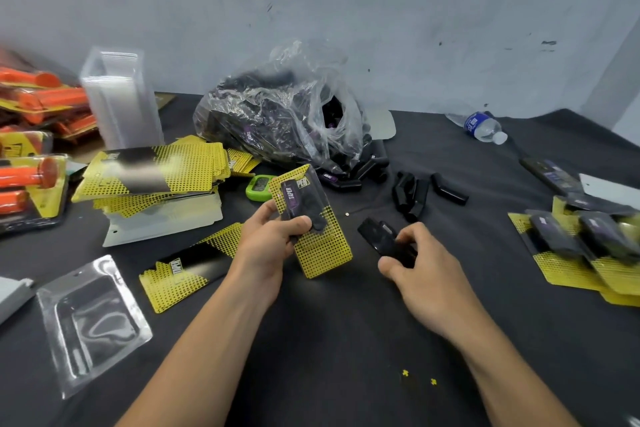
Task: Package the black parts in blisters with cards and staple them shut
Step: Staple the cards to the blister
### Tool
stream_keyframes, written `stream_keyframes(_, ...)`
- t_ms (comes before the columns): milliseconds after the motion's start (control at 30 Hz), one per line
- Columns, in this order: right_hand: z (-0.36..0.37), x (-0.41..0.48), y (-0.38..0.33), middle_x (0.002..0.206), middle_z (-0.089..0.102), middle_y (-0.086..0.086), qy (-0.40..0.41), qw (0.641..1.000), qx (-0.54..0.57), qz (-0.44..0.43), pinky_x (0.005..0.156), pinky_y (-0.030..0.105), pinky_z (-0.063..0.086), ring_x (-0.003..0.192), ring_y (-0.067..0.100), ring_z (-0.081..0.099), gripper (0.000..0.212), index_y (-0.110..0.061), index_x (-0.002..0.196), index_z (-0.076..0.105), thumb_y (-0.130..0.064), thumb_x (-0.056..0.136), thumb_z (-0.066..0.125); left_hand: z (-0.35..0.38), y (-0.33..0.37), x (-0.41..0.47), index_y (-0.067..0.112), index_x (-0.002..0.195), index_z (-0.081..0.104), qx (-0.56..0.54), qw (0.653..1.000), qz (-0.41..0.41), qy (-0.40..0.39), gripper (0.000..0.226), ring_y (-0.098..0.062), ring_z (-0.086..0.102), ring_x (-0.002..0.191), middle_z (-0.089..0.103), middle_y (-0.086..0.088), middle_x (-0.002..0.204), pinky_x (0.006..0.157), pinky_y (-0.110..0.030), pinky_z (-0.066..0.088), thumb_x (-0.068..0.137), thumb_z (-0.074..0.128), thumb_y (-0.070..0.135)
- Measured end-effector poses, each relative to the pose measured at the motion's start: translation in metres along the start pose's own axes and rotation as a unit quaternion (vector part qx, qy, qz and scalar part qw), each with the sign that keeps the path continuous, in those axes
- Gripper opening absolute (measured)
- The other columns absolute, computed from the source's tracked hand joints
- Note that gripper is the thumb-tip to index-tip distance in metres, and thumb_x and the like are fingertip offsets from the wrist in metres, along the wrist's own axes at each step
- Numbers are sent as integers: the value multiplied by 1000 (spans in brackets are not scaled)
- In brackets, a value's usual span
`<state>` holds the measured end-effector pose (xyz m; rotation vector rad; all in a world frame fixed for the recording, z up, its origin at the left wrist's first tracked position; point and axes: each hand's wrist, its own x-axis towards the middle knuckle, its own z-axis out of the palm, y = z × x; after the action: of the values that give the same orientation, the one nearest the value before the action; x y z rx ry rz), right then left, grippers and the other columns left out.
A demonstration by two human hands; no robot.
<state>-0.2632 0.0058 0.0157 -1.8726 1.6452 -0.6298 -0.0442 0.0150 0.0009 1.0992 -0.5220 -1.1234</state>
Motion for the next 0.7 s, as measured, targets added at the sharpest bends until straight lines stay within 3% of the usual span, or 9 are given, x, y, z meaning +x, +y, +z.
stream_keyframes(100,8,-7,-3,111,54,-19,3,997,-62,-38,80,38,47,93,12,56,46,-40,108,41,-28,80,76,-3,5,-1,10,114,67,5,1000,13,19,39,-22,78,89,80,-5,99,72,-31,61,85,66,-16)
stream_keyframes(200,14,-10,-5,131,44,-16,-16,991,-121,-56,100,39,42,117,21,51,103,-48,153,8,-24,77,74,-5,9,-2,10,115,68,9,999,32,38,39,-26,76,98,79,-10,109,80,-32,61,85,66,-16)
stream_keyframes(233,17,-8,-5,139,44,-11,-21,989,-139,-43,105,39,40,124,23,49,108,-42,159,1,-31,79,72,-5,10,-2,9,117,67,8,998,35,42,40,-28,75,102,77,-11,113,84,-33,60,85,66,-16)
stream_keyframes(300,23,-5,-4,142,47,-5,-2,981,-192,-26,108,38,37,129,23,47,94,-29,159,17,-51,81,65,-5,10,-4,7,121,66,1,998,39,44,41,-28,74,104,77,-13,115,86,-35,58,86,66,-15)
stream_keyframes(400,26,-5,-4,123,54,-11,37,980,-188,-44,97,35,42,117,17,52,68,-32,134,45,-64,78,65,-6,9,-3,11,113,68,-11,998,42,39,36,-19,76,92,79,-5,103,79,-29,58,88,65,-14)
stream_keyframes(467,22,-8,-2,115,54,-18,13,992,-106,-64,92,32,46,110,10,54,63,-40,128,48,-63,74,72,-7,9,-2,16,104,67,-31,998,39,30,32,-13,76,85,79,0,97,69,-22,57,89,64,-12)
stream_keyframes(533,15,-16,-5,106,62,-23,-27,997,30,-69,83,28,51,98,0,60,56,-50,114,54,-62,65,75,-8,11,0,16,104,67,-69,997,29,23,30,-11,75,84,78,-1,98,70,-20,57,90,63,-11)
stream_keyframes(600,13,-22,-9,97,70,-25,-58,988,134,-58,75,25,52,88,-4,66,52,-51,105,62,-64,56,74,-8,13,2,16,105,66,-117,993,21,11,29,-12,74,87,76,-2,100,80,-24,56,92,61,-9)
stream_keyframes(700,19,-28,-15,91,75,-22,-100,975,193,-49,76,28,56,83,-2,70,53,-46,101,70,-64,51,73,-5,15,-1,19,102,65,-162,987,16,-11,28,-9,73,79,75,0,93,72,-22,56,90,61,-5)
